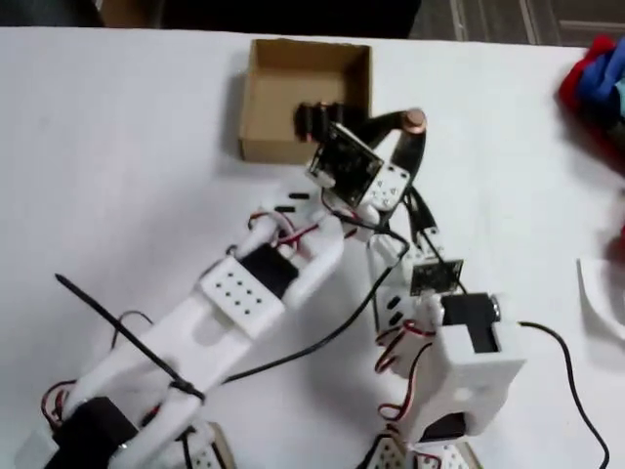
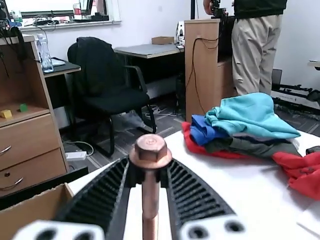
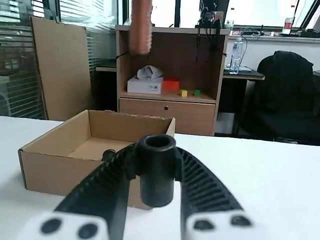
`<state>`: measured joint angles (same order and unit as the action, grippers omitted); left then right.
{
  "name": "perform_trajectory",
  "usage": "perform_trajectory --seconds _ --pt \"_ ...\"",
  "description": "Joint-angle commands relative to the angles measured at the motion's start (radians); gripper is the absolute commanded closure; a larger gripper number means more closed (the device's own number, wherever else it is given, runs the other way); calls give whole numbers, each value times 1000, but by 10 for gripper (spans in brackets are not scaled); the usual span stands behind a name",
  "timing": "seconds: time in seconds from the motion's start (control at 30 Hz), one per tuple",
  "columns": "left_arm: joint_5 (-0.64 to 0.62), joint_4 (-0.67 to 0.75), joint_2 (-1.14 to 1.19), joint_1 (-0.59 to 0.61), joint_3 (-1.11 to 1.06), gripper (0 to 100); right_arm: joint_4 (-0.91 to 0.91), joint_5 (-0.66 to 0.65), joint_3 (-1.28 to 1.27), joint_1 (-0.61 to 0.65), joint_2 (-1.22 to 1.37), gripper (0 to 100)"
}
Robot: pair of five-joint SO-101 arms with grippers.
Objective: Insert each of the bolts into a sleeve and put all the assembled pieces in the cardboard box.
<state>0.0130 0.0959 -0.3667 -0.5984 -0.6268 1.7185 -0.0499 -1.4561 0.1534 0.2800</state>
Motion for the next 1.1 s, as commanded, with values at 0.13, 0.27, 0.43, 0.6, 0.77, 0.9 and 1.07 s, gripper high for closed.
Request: perform_trajectory --seconds 0.13,0.27,0.43,0.6,0.77,0.9,1.07 --pt "-6 29 -5 -6 -24 974 33 8 20 -10 -24 978" --pt "-132 58 -5 -6 -28 974 33 8 18 -10 -28 978" --pt "-241 77 -3 -6 -31 974 35 8 12 -5 -30 978" --pt "-252 77 49 -5 -30 974 35 8 12 -5 -31 978" --pt "-249 104 124 -5 -12 974 36 8 12 -7 -31 978" --pt "-245 123 153 -5 -5 974 36 8 12 -7 -31 978" --pt "-245 121 160 35 -8 974 36 8 11 -5 -31 978"
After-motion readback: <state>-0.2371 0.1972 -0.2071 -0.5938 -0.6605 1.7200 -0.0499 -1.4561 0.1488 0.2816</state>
